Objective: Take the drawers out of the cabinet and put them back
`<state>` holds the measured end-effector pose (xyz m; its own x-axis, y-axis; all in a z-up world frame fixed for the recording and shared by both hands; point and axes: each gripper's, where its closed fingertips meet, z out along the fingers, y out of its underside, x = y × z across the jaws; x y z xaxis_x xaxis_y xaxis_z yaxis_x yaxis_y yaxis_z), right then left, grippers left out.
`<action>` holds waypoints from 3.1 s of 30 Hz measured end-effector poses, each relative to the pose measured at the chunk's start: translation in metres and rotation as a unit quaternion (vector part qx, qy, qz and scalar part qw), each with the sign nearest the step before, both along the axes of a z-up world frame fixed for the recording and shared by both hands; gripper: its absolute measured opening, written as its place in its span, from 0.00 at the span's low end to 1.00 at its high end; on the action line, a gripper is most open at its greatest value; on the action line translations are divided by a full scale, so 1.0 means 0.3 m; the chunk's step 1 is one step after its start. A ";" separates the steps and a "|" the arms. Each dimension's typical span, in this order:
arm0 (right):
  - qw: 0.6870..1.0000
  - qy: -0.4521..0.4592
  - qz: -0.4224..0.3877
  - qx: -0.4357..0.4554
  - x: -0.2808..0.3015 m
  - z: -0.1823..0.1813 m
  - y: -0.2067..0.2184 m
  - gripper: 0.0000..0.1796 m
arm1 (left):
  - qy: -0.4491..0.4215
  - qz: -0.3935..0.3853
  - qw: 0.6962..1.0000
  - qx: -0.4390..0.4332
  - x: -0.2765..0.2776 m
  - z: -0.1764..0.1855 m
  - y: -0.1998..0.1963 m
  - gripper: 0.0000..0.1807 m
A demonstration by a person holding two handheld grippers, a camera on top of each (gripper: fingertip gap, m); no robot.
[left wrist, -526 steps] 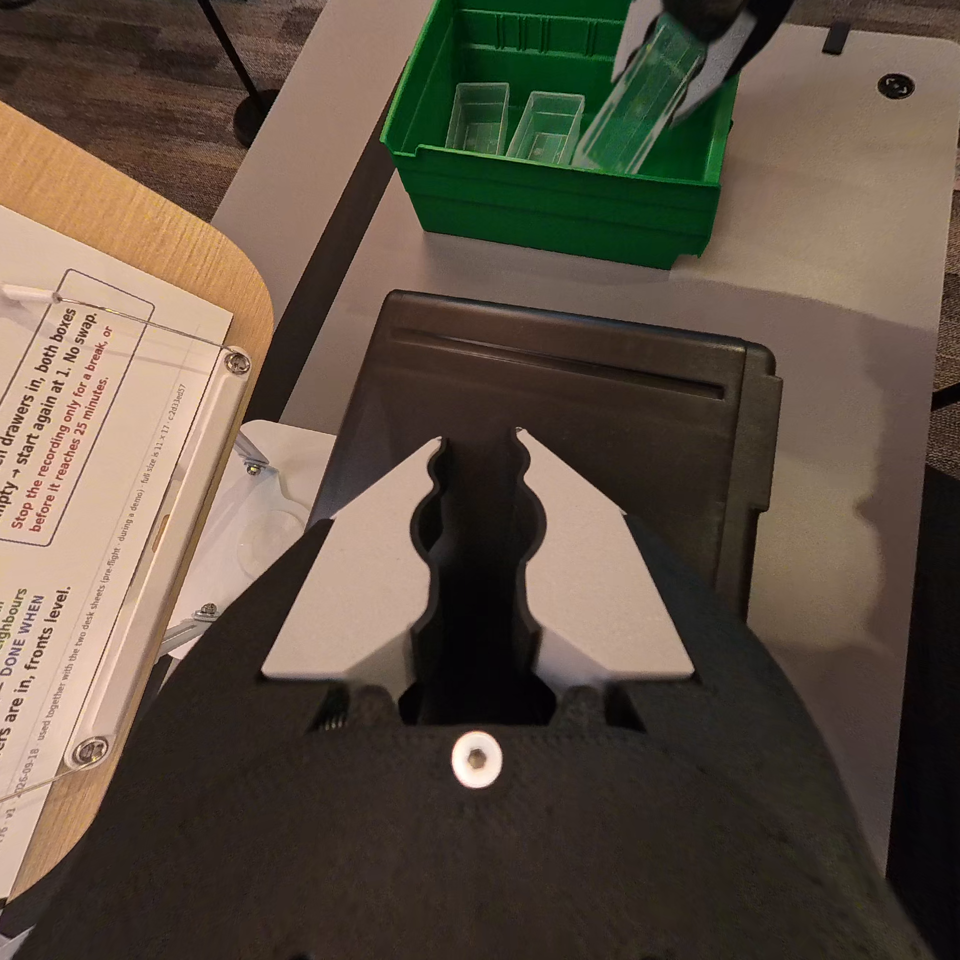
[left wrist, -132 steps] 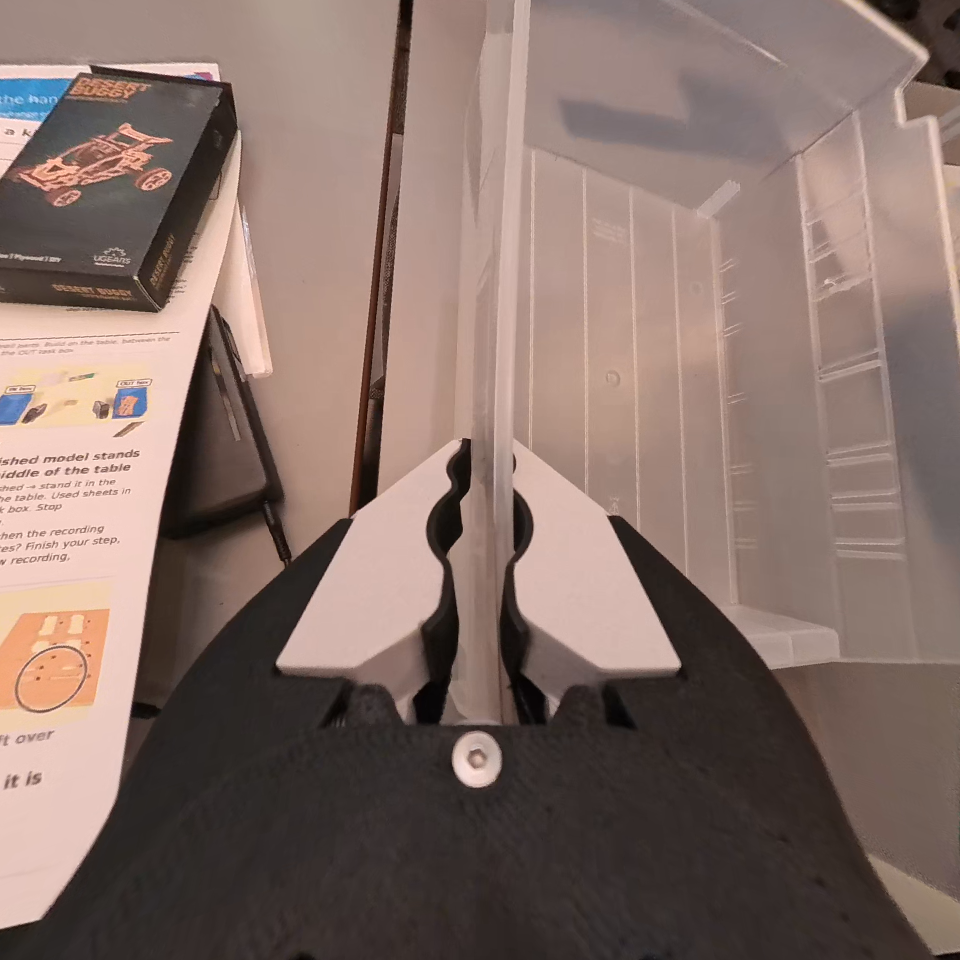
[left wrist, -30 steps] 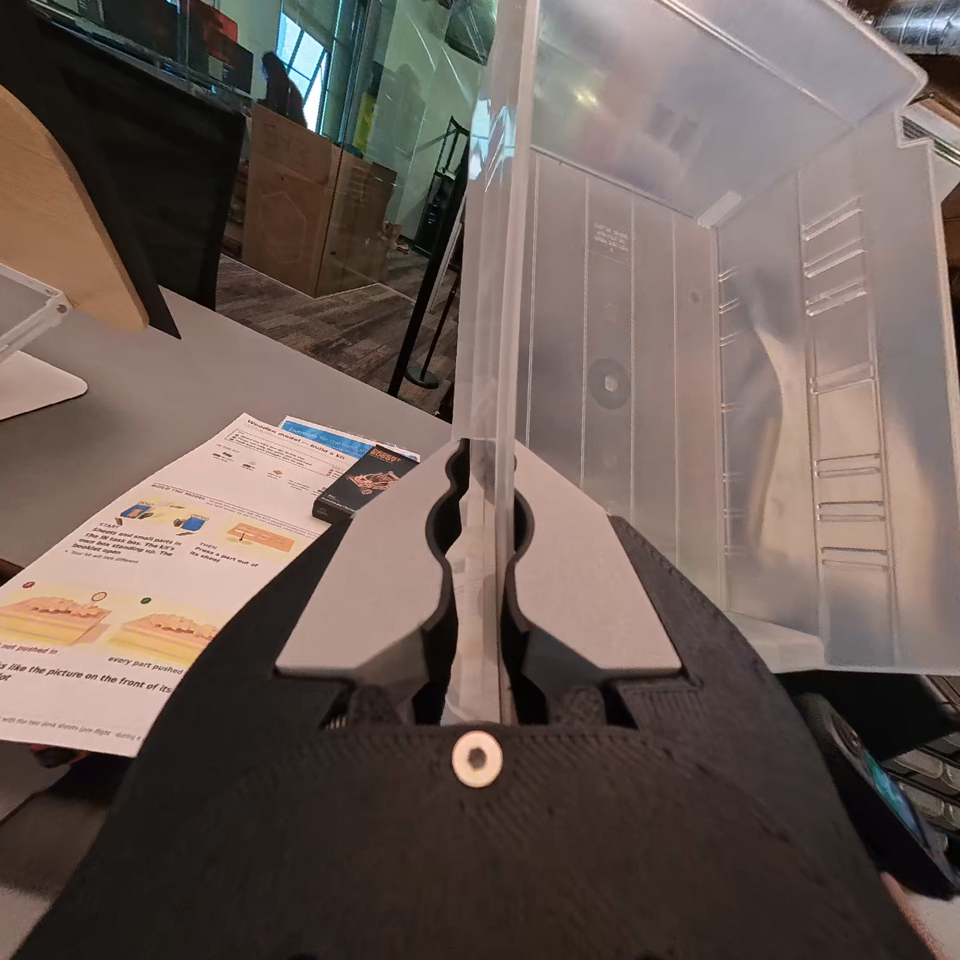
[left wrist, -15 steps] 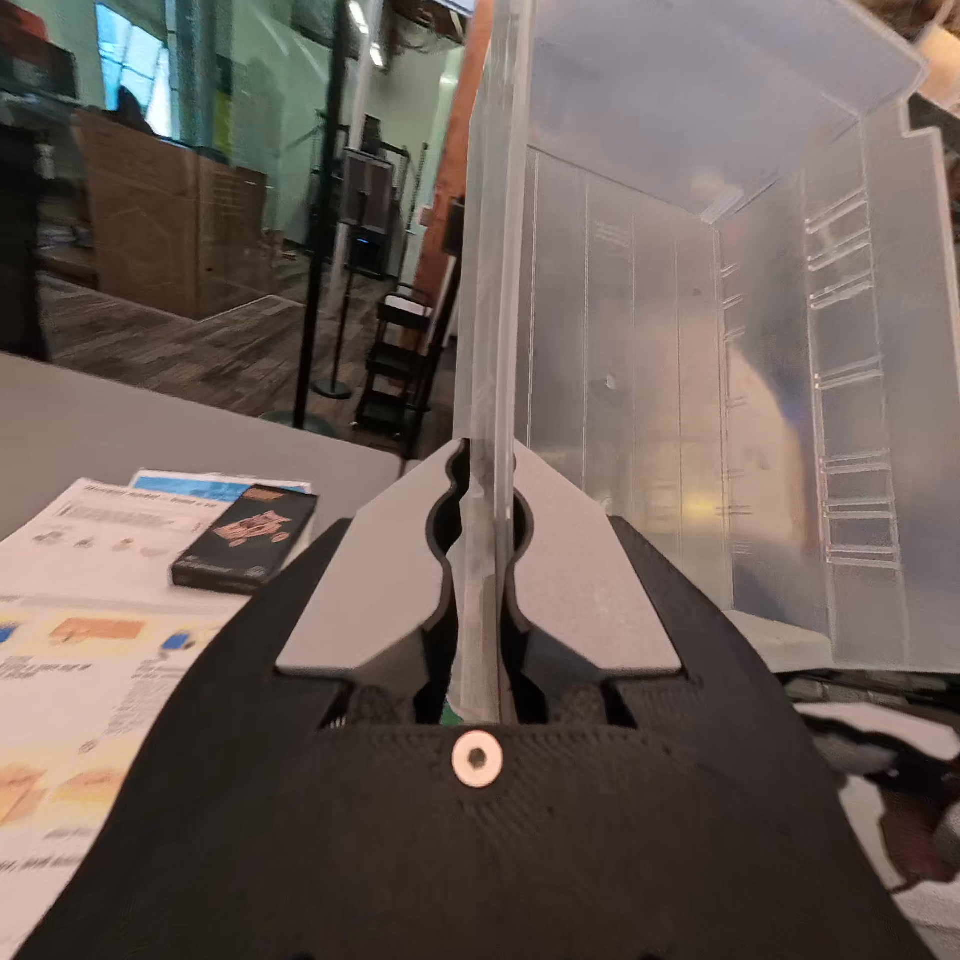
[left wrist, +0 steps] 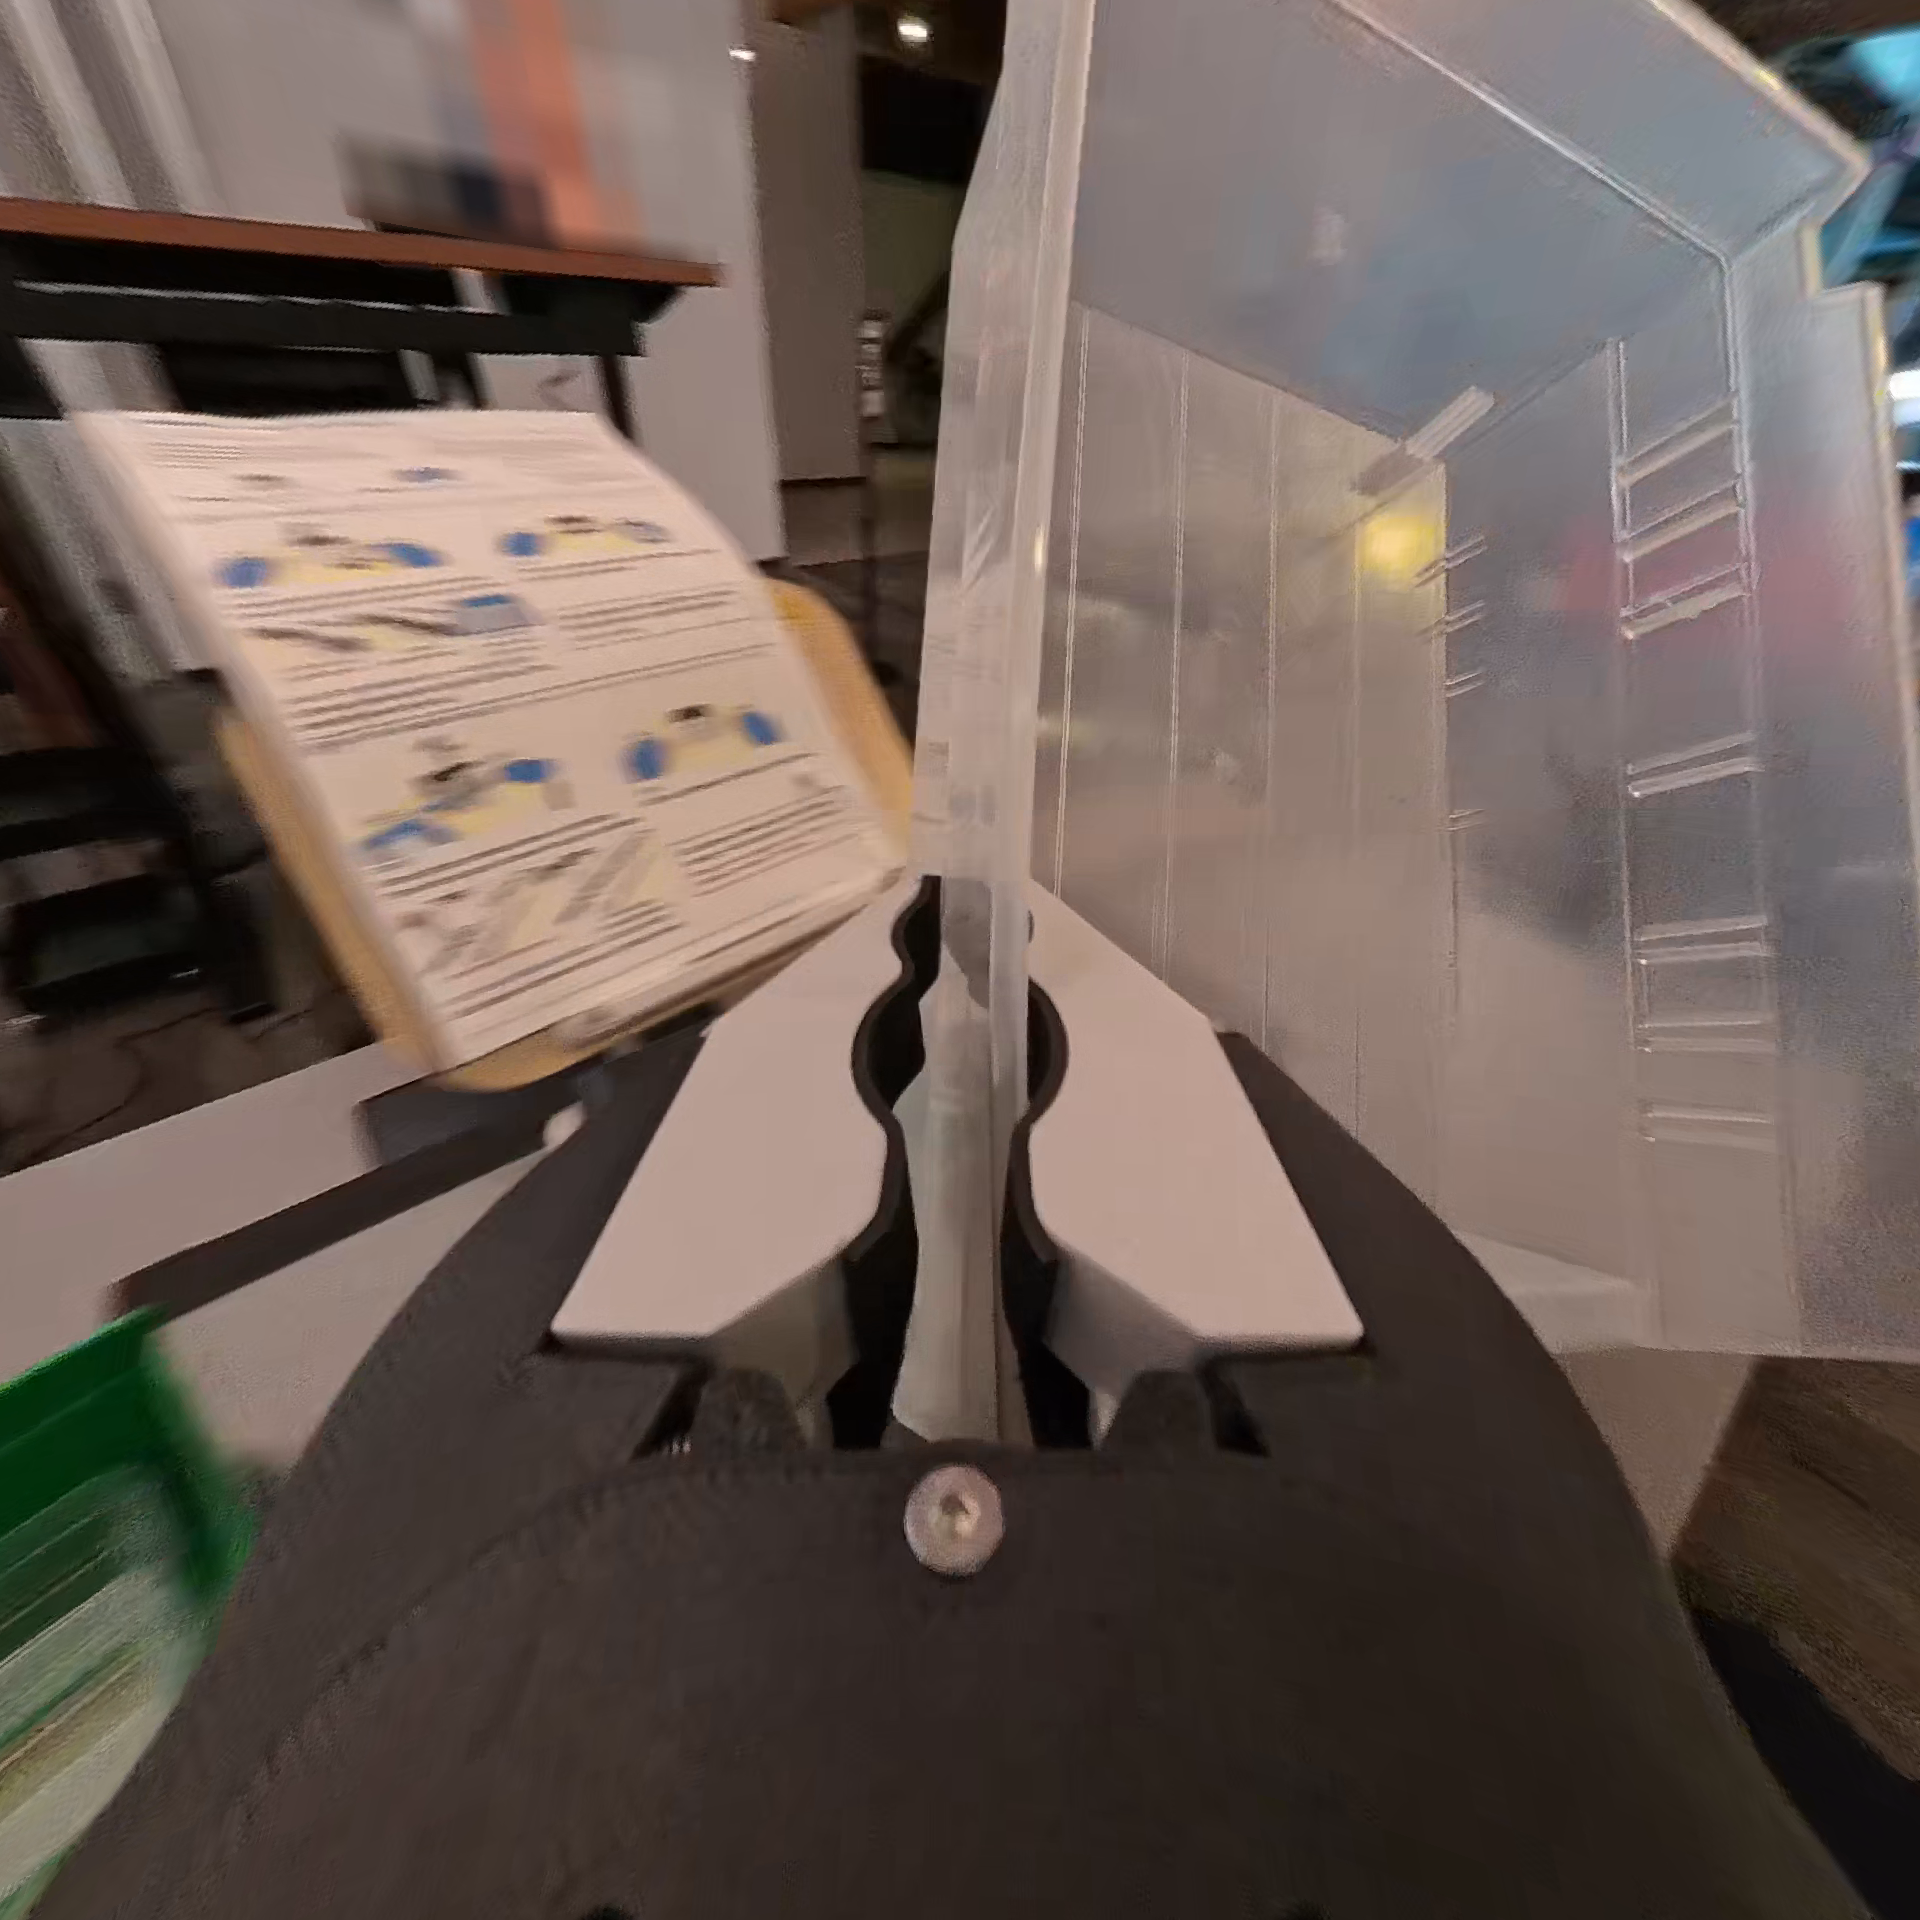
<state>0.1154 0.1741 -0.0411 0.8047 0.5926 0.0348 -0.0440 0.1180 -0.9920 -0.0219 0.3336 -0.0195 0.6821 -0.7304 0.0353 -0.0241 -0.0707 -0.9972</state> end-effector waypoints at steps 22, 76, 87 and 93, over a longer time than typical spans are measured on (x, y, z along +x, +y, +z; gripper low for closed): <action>0.915 0.097 -0.294 -0.258 0.925 -0.638 -0.066 0.64 | 0.096 -0.138 0.972 -0.162 1.154 -0.731 -0.209 0.07; 0.972 -0.106 0.013 -0.210 0.120 -0.376 0.058 0.31 | 0.166 0.379 0.906 -0.084 -1.092 -0.547 0.120 0.41; 0.947 -0.108 0.101 -0.286 -0.186 -0.592 -0.048 0.32 | 0.159 0.361 0.887 -0.240 -1.282 -0.979 0.216 0.20; 0.939 -0.118 0.120 -0.301 -0.223 -0.676 -0.044 0.30 | 0.106 0.336 0.903 -0.248 -1.283 -1.002 0.234 0.02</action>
<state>0.0487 0.1608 -0.2440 0.6574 0.7252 -0.2048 0.2314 -0.4529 -0.8610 -0.4067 0.4038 -0.3200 0.9949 -0.0803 0.0607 0.0032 -0.5771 -0.8167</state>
